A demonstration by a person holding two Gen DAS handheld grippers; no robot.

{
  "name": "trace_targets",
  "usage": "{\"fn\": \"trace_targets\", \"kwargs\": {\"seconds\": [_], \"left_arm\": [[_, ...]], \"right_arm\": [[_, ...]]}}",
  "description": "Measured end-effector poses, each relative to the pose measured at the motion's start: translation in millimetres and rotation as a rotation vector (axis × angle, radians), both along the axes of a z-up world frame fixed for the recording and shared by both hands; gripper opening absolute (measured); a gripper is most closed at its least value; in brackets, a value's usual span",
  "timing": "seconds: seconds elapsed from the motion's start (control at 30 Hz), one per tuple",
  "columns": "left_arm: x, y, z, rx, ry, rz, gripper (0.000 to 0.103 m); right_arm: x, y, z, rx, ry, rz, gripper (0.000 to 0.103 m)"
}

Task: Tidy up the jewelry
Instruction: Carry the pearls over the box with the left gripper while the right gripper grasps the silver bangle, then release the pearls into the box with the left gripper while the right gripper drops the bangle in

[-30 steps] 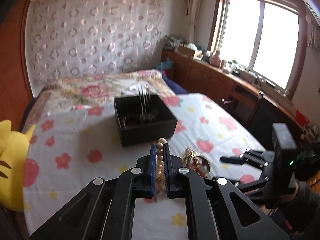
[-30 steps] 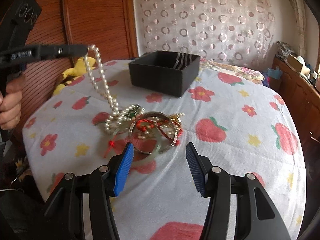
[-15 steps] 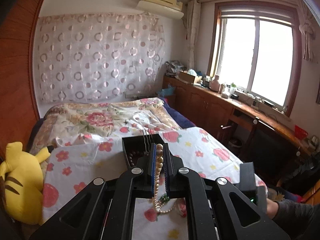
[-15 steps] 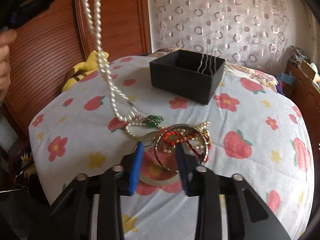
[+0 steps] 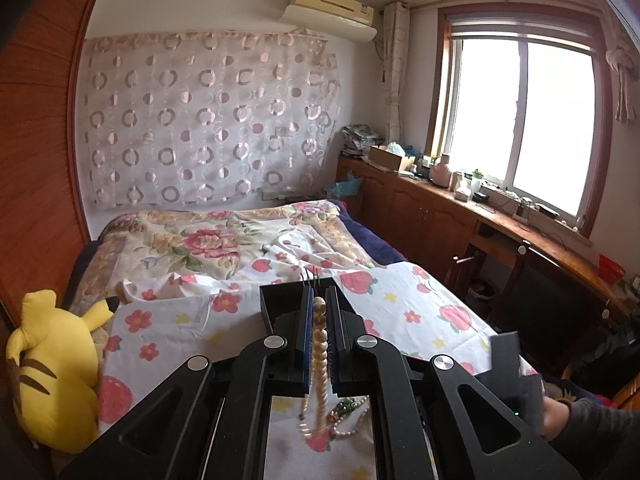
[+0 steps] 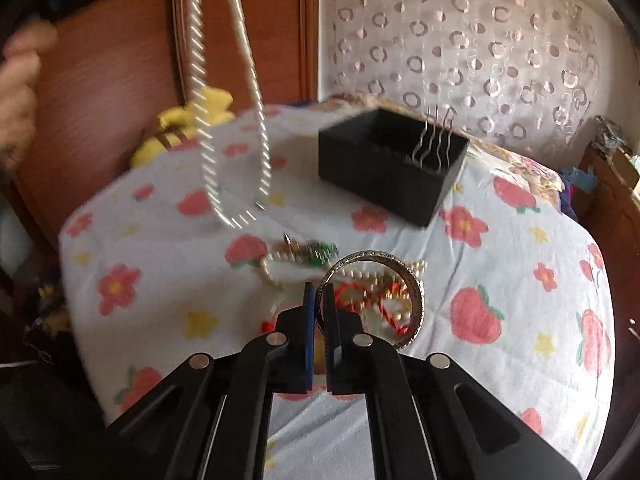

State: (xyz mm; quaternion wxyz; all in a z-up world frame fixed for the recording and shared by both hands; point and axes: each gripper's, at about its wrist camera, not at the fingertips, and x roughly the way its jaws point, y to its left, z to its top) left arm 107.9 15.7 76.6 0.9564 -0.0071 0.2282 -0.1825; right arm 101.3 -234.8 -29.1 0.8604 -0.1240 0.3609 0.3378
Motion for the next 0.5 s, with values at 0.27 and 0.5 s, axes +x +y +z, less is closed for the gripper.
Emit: {"fn": "trace_targets", "kwargs": {"seconds": [0.27,0.5], "left_arm": [[25.2,-7.8,19.3,0.017,-0.019,0.016,0.005],[55.0,-20.9,45.3,0.04,-0.032,0.036,0.005]], "right_arm": [[15.7,-12.8,44.1,0.026,-0.083,0.004,0.005],[49.8,-18.1,70.2,0.029,-0.125,-0.009,0.005]]}}
